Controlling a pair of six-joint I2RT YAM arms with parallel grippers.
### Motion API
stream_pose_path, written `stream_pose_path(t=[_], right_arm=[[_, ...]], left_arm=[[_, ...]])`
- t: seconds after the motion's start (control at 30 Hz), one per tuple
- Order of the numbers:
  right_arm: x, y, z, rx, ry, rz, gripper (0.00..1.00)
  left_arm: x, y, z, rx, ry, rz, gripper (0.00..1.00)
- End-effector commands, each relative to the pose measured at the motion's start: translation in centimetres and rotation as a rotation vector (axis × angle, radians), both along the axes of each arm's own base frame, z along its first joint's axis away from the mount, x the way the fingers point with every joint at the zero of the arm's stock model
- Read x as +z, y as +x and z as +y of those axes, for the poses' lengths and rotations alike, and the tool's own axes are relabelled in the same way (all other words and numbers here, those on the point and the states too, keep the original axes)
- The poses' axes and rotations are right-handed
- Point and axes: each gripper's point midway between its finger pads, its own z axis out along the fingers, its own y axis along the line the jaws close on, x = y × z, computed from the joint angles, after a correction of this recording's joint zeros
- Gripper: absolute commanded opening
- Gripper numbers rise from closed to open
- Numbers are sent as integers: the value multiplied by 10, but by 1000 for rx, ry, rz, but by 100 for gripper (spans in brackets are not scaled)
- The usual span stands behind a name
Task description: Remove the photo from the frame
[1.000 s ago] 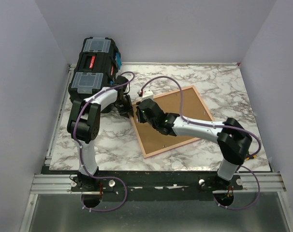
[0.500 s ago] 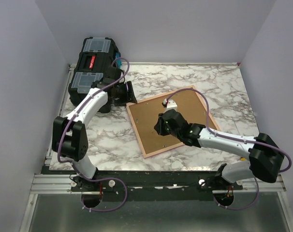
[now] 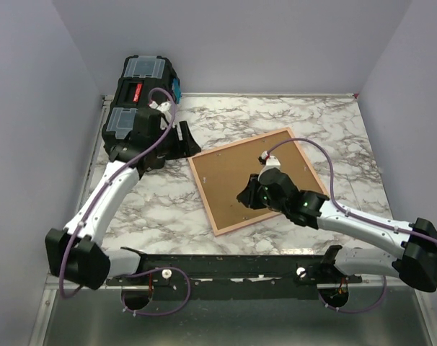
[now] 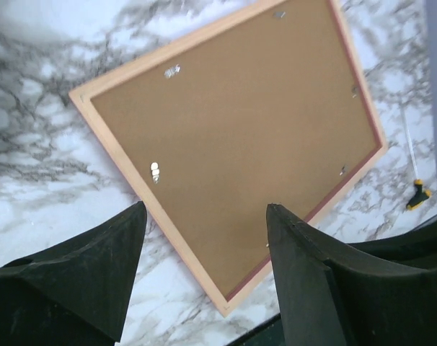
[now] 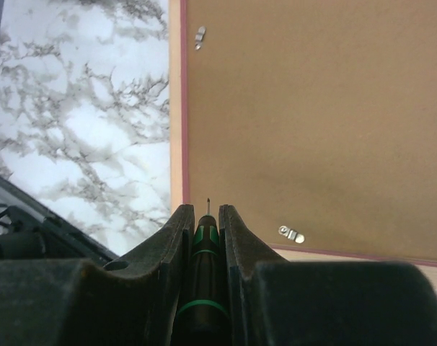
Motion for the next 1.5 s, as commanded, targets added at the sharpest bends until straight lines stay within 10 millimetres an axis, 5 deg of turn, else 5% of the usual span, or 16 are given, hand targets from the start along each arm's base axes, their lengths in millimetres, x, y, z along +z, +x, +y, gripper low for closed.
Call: stream_pose_path(t=[0.0, 0.13, 0.33, 0.47, 0.73, 0.97, 1.3, 1.47], right_arm=[[-5, -24, 15, 80, 92, 108, 1], [0, -36, 37, 147, 212, 162, 1], [7, -41, 89, 270, 404, 246, 1], [2, -29, 126, 261, 514, 325, 1], [-20, -10, 251, 287, 648, 477, 1], [-39, 28, 322, 261, 758, 546, 1], [-97, 35, 358, 259, 725, 618, 2], [-117, 34, 367, 233, 612, 557, 13]], left_arm=[[65, -5, 13, 32, -26, -292, 70], [111, -21, 25, 72, -60, -454, 71], [205, -48, 34, 85, -140, -696, 73], [235, -50, 53, 159, -98, -813, 73], [213, -44, 78, 220, 80, -885, 74], [209, -49, 105, 304, 198, -925, 74], [221, -58, 123, 355, 207, -964, 74], [222, -59, 124, 352, 156, -958, 74]])
